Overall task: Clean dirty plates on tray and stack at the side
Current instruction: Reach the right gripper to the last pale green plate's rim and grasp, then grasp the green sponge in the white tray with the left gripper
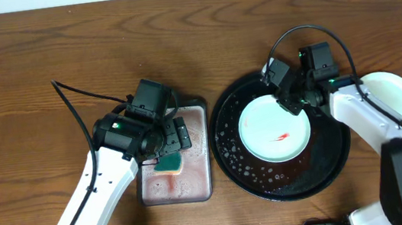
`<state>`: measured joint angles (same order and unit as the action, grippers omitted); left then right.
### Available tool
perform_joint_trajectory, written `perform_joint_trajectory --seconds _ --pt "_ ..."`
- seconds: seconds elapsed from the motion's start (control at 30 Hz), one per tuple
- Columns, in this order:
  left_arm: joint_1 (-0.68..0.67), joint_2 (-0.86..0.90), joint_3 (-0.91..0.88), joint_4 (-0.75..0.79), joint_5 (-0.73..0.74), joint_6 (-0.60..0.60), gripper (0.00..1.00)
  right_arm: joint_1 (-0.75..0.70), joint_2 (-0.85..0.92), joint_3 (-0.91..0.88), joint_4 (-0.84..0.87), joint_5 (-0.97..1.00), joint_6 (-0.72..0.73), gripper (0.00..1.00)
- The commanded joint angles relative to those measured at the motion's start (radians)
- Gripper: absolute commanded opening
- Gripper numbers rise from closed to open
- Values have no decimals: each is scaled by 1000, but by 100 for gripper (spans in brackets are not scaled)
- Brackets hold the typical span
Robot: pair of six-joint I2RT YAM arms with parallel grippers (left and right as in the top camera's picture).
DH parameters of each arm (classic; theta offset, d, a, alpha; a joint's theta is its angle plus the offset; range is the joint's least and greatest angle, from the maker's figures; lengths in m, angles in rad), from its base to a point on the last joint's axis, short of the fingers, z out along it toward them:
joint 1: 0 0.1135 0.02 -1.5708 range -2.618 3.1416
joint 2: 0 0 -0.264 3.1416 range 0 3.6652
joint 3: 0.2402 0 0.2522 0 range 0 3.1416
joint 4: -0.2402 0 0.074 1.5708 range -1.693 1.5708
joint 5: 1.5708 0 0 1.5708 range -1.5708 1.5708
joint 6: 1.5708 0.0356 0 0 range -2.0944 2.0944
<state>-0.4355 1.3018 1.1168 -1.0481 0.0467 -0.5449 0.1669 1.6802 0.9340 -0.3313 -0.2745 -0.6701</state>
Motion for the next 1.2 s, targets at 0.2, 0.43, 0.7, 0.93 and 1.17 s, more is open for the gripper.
perform_joint_trajectory --seconds 0.2,0.43,0.7,0.93,1.17 --pt "4 0 5 -5 -9 10 94 5 129 1 13 -13 -16 14" --pt "4 0 5 -5 -9 10 94 2 88 1 11 74 159 1" --pt "4 0 5 -5 -9 10 94 2 -34 1 -113 180 569 1" --pt "4 0 5 -5 -9 10 94 3 -130 1 -346 186 859 1" --pt "4 0 5 -5 -10 10 94 3 -122 -10 -488 306 966 4"
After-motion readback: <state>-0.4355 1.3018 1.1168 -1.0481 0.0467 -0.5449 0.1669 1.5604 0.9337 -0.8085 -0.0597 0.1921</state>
